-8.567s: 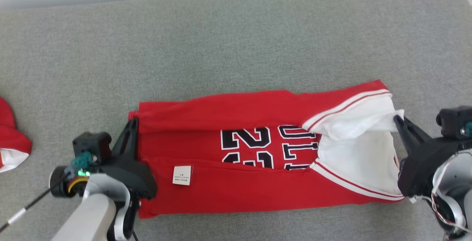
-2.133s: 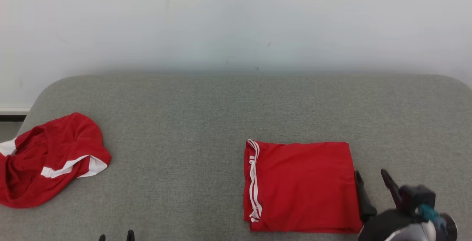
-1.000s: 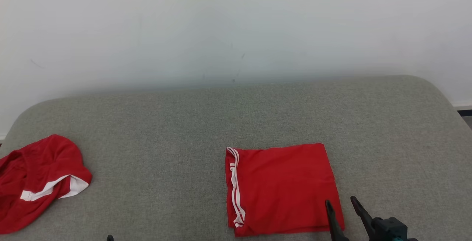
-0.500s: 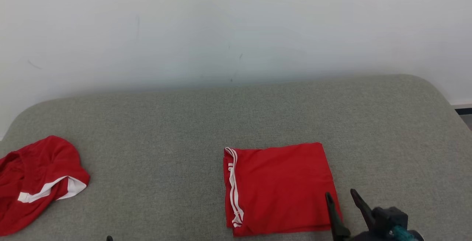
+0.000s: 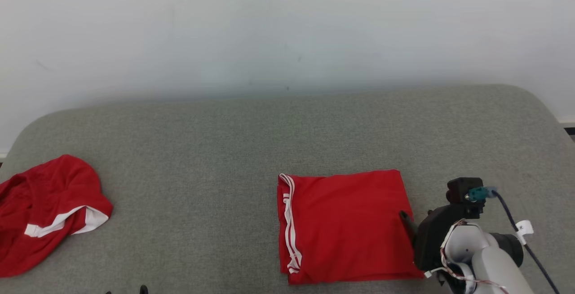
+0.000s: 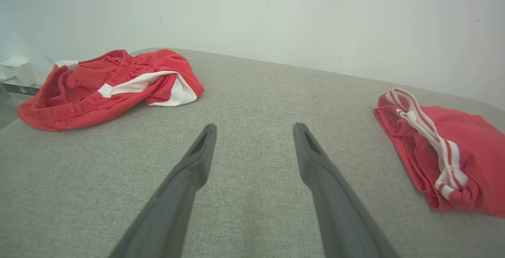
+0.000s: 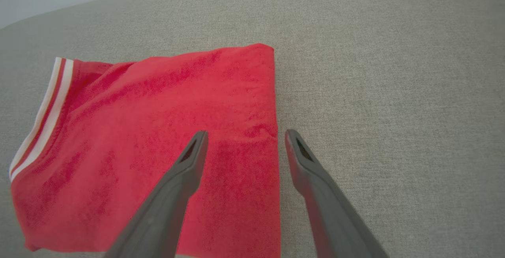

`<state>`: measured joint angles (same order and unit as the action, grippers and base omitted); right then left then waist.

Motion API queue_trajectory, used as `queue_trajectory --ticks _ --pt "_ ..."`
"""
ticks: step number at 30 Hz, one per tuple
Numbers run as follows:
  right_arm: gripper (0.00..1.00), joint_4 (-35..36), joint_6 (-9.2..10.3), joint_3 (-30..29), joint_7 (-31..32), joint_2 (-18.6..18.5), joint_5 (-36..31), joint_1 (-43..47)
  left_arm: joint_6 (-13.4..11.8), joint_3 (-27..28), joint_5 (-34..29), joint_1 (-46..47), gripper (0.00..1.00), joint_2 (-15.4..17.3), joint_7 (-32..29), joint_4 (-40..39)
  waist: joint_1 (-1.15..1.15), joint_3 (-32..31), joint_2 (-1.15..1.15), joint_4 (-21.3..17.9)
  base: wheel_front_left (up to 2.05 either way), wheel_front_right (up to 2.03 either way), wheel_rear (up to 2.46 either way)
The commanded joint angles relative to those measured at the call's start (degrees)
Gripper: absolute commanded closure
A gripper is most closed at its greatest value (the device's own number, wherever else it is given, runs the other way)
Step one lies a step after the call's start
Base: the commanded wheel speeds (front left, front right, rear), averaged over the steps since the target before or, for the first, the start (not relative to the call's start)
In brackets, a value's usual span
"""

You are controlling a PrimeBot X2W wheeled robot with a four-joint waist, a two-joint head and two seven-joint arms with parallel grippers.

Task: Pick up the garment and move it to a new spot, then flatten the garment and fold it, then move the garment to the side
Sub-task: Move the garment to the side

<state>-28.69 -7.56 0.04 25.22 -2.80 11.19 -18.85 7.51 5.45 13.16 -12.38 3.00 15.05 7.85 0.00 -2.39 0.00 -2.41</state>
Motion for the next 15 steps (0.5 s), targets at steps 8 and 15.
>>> queue_trajectory --ticks 8,15 --pt "0.00 -4.8 0.17 -5.7 8.4 -0.1 -4.1 -4.1 -0.1 -1.4 -0.2 0.4 0.00 -0.1 0.2 -0.5 0.00 3.1 0.00 3.5 0.00 0.00 0.00" --pt "0.00 -7.5 0.17 -8.1 8.1 -0.1 -5.5 -5.4 -0.1 -1.9 -0.3 1.5 0.00 -0.1 0.2 -0.5 0.00 5.3 0.00 5.7 0.00 0.00 0.00"
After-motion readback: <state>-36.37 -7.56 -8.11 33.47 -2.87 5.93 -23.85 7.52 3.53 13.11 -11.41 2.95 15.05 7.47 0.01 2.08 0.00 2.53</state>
